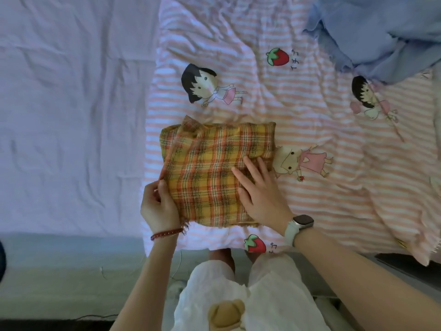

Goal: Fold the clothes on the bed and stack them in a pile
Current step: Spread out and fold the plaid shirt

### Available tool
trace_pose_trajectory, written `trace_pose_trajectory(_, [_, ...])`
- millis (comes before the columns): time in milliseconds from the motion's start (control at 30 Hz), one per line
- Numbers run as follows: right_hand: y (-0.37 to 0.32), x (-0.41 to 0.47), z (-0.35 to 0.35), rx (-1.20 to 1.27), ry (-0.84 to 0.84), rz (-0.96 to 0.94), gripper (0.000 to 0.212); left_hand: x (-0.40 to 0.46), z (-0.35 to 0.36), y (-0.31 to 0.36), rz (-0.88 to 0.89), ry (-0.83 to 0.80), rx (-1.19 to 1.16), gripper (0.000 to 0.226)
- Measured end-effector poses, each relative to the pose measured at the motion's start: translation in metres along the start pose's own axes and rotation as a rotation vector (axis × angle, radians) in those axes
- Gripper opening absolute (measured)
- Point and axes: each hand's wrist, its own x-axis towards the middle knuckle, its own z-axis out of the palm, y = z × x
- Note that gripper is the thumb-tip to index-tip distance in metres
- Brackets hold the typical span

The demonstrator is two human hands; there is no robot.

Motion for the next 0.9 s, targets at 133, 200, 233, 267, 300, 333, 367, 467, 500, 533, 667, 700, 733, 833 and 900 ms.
trace_pose_trajectory(133, [-0.001,0.000,-0.003,-0.068,0.139,0.034,0.043,0.024,-0.005,-0.011,-0.130,-0.296,0.093,0.021])
trace_pose_trajectory(200, [0.001,0.001,-0.007,-0.082,0.257,0.018,0.042,0.046,0.003,0.006,-0.123,-0.354,0.007,0.029])
trace_pose_trajectory(233, [0.001,0.002,-0.009,-0.076,0.297,0.011,0.041,0.057,0.010,0.017,-0.094,-0.368,-0.004,0.034])
trace_pose_trajectory(267, [0.002,0.003,-0.011,-0.063,0.332,0.011,0.039,0.067,0.021,0.030,-0.063,-0.384,0.008,0.039])
trace_pose_trajectory(300, [0.002,0.005,-0.012,-0.045,0.362,0.017,0.039,0.076,0.032,0.042,-0.038,-0.399,0.044,0.040])
trace_pose_trajectory(333, [0.002,0.008,-0.014,-0.030,0.380,0.027,0.039,0.084,0.044,0.054,-0.018,-0.412,0.100,0.039])
trace_pose_trajectory(367, [0.002,0.012,-0.017,-0.023,0.383,0.038,0.041,0.090,0.055,0.063,0.002,-0.424,0.161,0.038])
trace_pose_trajectory(467, [0.002,0.028,-0.023,-0.019,0.333,0.074,0.046,0.095,0.072,0.077,0.110,-0.350,0.207,0.032])
trace_pose_trajectory(500, [0.002,0.032,-0.023,0.002,0.300,0.092,0.048,0.092,0.070,0.077,0.168,-0.271,0.139,0.028])
trace_pose_trajectory(533, [0.006,0.039,-0.022,0.031,0.270,0.107,0.049,0.089,0.069,0.076,0.233,-0.181,0.057,0.024])
trace_pose_trajectory(667, [0.013,0.047,-0.006,-0.004,0.122,0.094,0.053,0.071,0.039,0.054,0.199,0.106,-0.070,0.025])
trace_pose_trajectory(700, [0.014,0.048,-0.003,-0.039,0.102,0.100,0.053,0.075,0.037,0.047,0.119,0.145,-0.044,0.028])
trace_pose_trajectory(733, [0.014,0.049,0.000,-0.072,0.087,0.116,0.052,0.083,0.037,0.042,0.031,0.165,0.000,0.029])
trace_pose_trajectory(833, [0.015,0.055,0.005,-0.132,0.097,0.207,0.052,0.114,0.035,0.041,-0.090,0.181,0.087,0.021])
trace_pose_trajectory(900, [0.013,0.054,0.003,-0.132,0.152,0.253,0.051,0.116,0.031,0.049,0.139,0.210,0.118,0.022])
